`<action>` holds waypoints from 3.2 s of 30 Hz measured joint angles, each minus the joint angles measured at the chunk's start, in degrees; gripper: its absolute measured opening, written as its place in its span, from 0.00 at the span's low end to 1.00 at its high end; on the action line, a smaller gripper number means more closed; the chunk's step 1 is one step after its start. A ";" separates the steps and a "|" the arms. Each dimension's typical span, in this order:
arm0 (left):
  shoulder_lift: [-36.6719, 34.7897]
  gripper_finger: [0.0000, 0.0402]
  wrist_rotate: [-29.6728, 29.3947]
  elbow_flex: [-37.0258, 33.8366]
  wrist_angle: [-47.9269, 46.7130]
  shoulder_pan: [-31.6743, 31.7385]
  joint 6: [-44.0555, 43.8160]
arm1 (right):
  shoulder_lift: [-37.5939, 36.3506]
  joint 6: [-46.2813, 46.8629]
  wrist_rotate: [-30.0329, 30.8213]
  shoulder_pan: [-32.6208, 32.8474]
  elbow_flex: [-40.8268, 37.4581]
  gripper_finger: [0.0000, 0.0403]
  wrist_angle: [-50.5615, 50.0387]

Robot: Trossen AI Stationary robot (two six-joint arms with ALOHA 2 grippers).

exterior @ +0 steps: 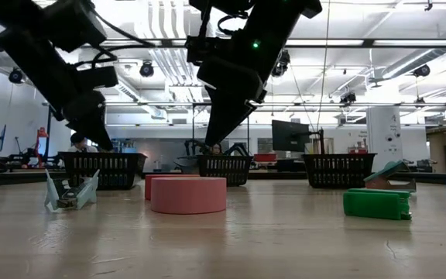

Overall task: Pick and place Stapler, Stapler remover, tape
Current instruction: Put the yellow stapler into the left black bin, then put the black staple remover into the center black bin

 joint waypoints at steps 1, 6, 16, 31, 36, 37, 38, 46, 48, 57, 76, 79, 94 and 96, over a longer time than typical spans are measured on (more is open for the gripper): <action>0.24 0.33 -0.01 -0.02 0.31 0.12 0.20 | 0.00 0.00 0.00 0.00 0.00 0.49 0.11; 0.86 0.42 0.03 -0.02 3.39 0.32 1.05 | 0.00 0.00 0.00 0.00 0.02 0.49 0.93; 0.86 0.42 0.24 0.28 4.27 0.32 2.67 | 0.00 0.00 0.00 0.00 0.04 0.48 1.21; 0.86 0.42 5.94 0.28 12.40 0.30 7.44 | 0.00 -0.01 -0.02 0.00 0.07 0.48 1.29; 0.86 0.42 13.48 0.28 20.93 0.28 13.76 | 0.00 -0.01 -0.02 0.00 0.07 0.48 1.30; 0.86 0.42 14.94 0.30 22.78 0.28 14.98 | 0.00 0.00 -0.02 0.00 0.07 0.48 1.30; 0.86 0.41 16.51 0.29 24.53 0.28 15.87 | 0.00 0.00 -0.02 0.00 0.07 0.48 1.30; 0.86 0.40 24.20 0.31 30.85 -0.46 19.46 | 0.00 0.00 -0.02 0.01 0.07 0.48 1.28; 0.86 0.39 24.30 0.31 30.85 -0.69 20.15 | 0.00 -0.02 -0.02 0.02 0.07 0.48 1.48; 0.88 0.39 24.30 0.31 30.88 -1.21 19.87 | 0.03 0.44 0.04 -0.28 0.07 0.48 8.28; 4.48 0.38 24.37 0.31 34.08 -3.37 17.24 | -8.72 7.77 -4.76 2.07 -1.20 0.48 -16.25; 8.74 0.38 23.14 0.29 39.01 -3.50 15.09 | -12.03 7.56 -5.09 3.36 -6.07 0.48 -13.75; 24.88 0.37 12.88 4.79 44.44 -2.59 1.65 | -24.46 11.60 -5.06 2.56 -31.48 0.48 11.46; 25.81 0.37 12.49 5.25 44.45 -1.86 1.71 | -25.78 11.59 -5.07 2.62 -32.20 0.48 11.61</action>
